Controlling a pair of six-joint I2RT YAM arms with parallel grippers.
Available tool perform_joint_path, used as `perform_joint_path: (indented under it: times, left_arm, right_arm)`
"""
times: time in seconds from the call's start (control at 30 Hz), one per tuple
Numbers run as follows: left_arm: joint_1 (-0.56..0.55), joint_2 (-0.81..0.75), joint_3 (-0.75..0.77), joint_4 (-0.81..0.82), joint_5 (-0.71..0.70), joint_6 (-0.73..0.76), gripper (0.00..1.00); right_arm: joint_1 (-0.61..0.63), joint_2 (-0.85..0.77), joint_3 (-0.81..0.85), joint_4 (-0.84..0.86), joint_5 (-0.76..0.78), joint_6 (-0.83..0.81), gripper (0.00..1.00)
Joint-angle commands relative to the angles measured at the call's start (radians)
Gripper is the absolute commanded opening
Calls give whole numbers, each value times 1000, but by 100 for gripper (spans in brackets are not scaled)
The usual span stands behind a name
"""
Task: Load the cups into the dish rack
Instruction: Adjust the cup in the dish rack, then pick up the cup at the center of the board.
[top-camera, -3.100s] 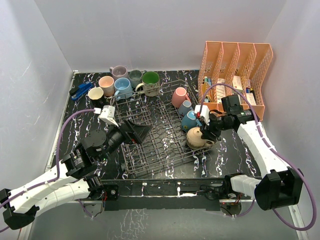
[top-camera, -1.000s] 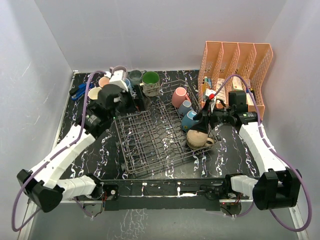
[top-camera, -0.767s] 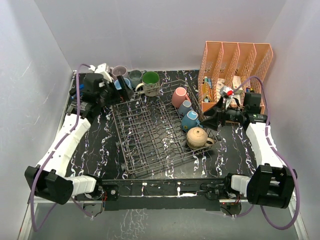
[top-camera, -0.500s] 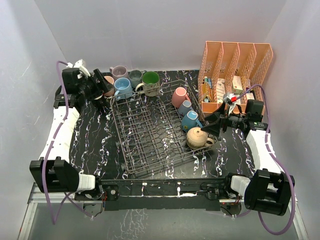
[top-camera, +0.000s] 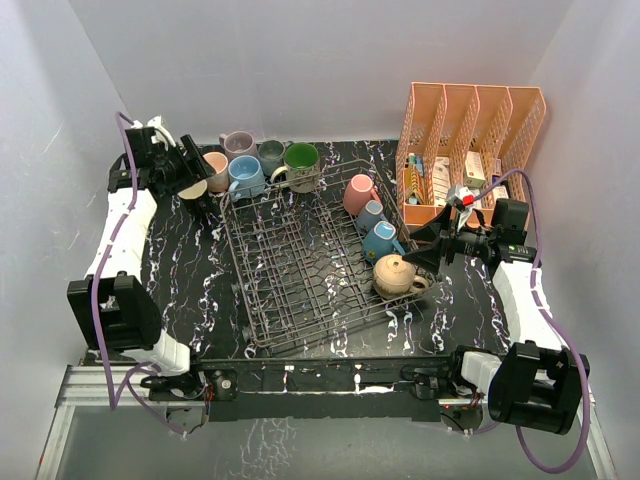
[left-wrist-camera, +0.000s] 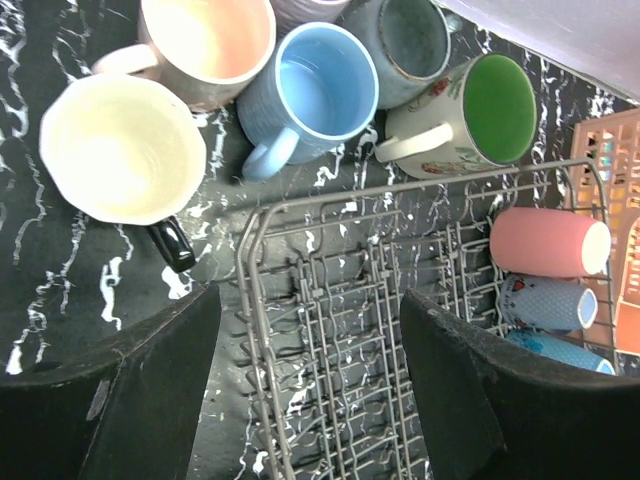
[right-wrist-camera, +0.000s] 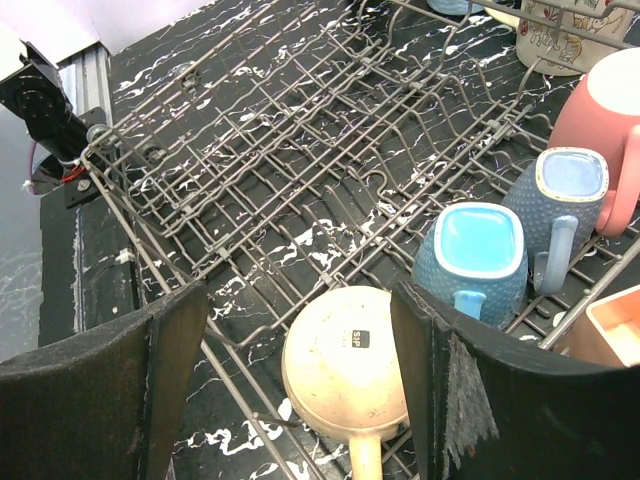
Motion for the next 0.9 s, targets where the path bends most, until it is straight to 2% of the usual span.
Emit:
perform_joint_path:
  times: [0.0,0.2,0.43,0.5,0.6,0.77,0.87]
  left_arm:
    - [1,10,73,-46,-96,54,70]
    - [0,65,129,-106,-182,79,68]
    - [-19,143,200,-147,-294,97,54]
    - [-37,174,223,-157,-328,104,54]
    - [-87,229,266,-181,-451,118,53]
    - [-199,368,391,-285,-769,142,48]
    - [-236,435,445,-318,-832,165,47]
  right_arm:
    - [-4,4,22,27,0,-21,76]
    - [-4,18,19,27,1,-21,76]
    - [-4,17,7,36,4,-21,76]
    - [-4,16,4,40,2,-22,76]
    - [-4,18,1,42,2,-23,76]
    - [-4,22,-3,44,8,-24,76]
    - [-4,25,-3,44,8,-26,76]
